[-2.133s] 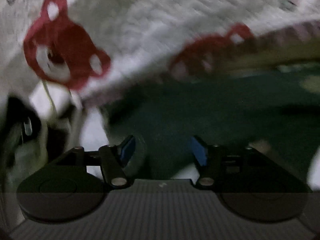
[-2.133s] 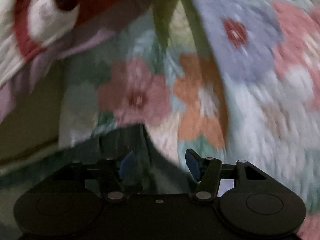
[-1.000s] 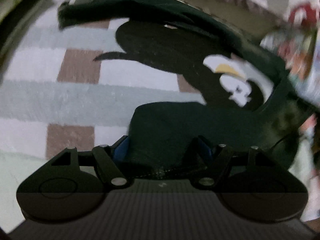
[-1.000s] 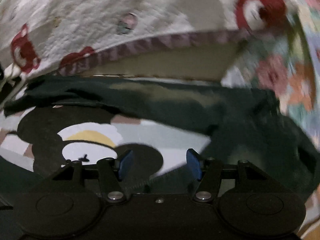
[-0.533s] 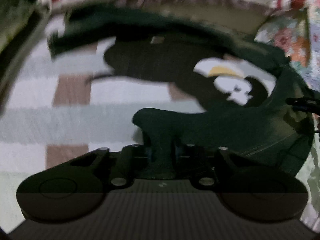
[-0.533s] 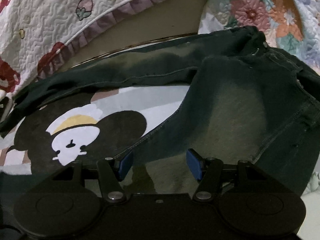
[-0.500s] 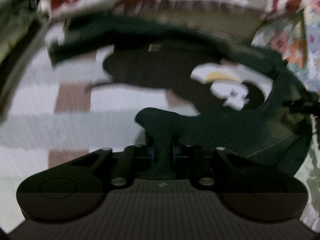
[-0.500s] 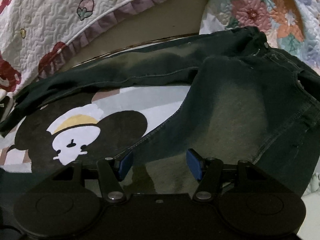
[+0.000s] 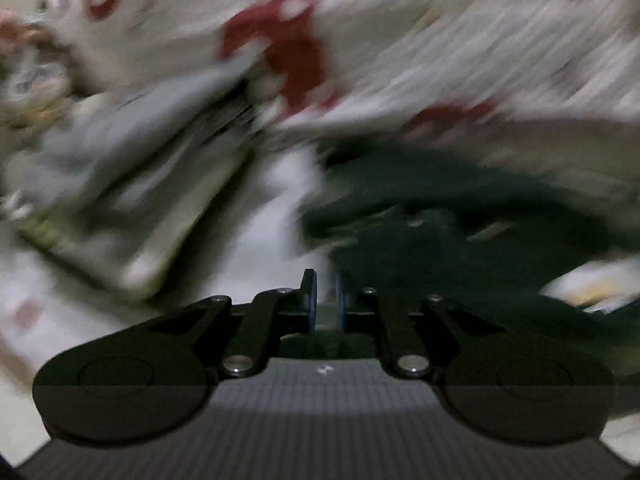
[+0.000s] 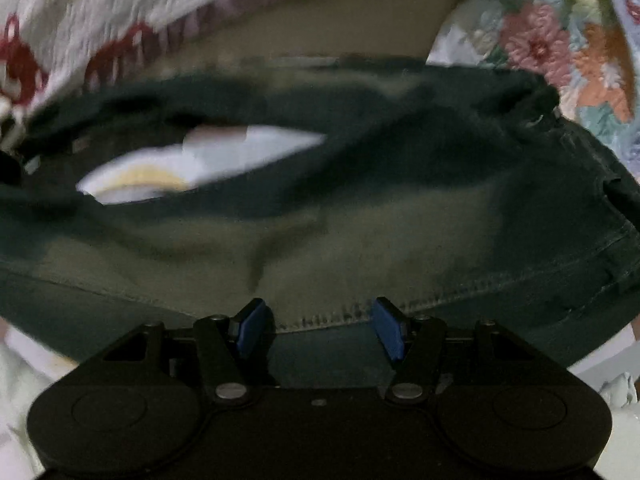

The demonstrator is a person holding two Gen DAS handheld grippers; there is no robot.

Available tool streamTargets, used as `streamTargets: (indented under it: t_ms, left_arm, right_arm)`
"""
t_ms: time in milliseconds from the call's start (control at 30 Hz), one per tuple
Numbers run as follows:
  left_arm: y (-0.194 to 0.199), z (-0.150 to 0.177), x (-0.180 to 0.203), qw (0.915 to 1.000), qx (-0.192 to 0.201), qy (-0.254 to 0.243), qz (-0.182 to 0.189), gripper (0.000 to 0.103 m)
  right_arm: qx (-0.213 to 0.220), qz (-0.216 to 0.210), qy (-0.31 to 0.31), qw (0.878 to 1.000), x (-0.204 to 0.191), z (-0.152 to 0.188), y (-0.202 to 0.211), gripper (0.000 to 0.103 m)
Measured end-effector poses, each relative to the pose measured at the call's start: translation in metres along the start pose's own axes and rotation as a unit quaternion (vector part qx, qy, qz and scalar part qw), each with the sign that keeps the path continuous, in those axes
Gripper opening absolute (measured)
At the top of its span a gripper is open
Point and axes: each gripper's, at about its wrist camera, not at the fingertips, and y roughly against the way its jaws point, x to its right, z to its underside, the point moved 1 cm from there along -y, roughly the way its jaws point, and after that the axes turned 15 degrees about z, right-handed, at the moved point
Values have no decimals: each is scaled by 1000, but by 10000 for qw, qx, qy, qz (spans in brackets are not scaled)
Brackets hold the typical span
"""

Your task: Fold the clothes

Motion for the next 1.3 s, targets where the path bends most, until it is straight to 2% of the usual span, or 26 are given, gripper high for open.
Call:
streamTargets:
  t_ms: [100,167,200,233,333,433,533,667,767,900,1067,1133,1167,1233,1300]
  left_arm:
    - [-10,20,-49,9930,-448,1070,212,10]
    - [0,17,-61,9901,-189,1342,373,18]
    - [2,16,-65,9891,-113,1413,405,30]
    - [0,16,-66,9880,-104,1481,425,37]
    - [-12,22,-65,9860,-259,1564,516,40]
    - [-22,29,-62,9849,-415,1554,641,43]
    - [-28,32,-60,9839,-363,1574,769,43]
    - [-15,25,-46,9879,176,1211,950,44]
    - [-3,21,-28,9893,540,735,1136,49]
    - [-6,23,2,9942,402,-16,994,50]
    - [-25,5,28,9920,157,-115,1247,53]
    - [-30,-10,36,9951,-74,-73,983,57]
    - [-33,-15,41,9952,-96,-139,965,58]
    - [-41,-25,51,9947,-106,-317,974,68]
    - [-63,-27,59,9950,-289,-602,740,70]
  right_arm:
    - [-51,14,59,10000,0,-1,3,65]
    - [-144,-34,-99,9998,1,-1,1,65]
    - [-192,-92,-174,9996,0,-1,2,66]
    - [-216,-148,-181,9995,-4,-1,3,66]
    - [-278,-332,-188,9989,-13,-1,8,67]
    - [-293,-827,-241,9959,-28,1,13,67]
    - [-260,-1249,-249,9915,-48,4,19,69]
    - [-174,-1796,186,9834,-82,6,30,69]
    - [-33,-1767,613,9823,-102,10,36,70]
    - [47,-1891,565,9803,-101,14,37,71]
    - [117,-1928,669,9789,-104,16,36,71]
    - [124,-1873,814,9788,-107,16,38,71]
    - [120,-1852,866,9788,-108,15,38,71]
    - [126,-1825,938,9787,-108,15,38,72]
    - [185,-1848,918,9783,-108,17,38,75]
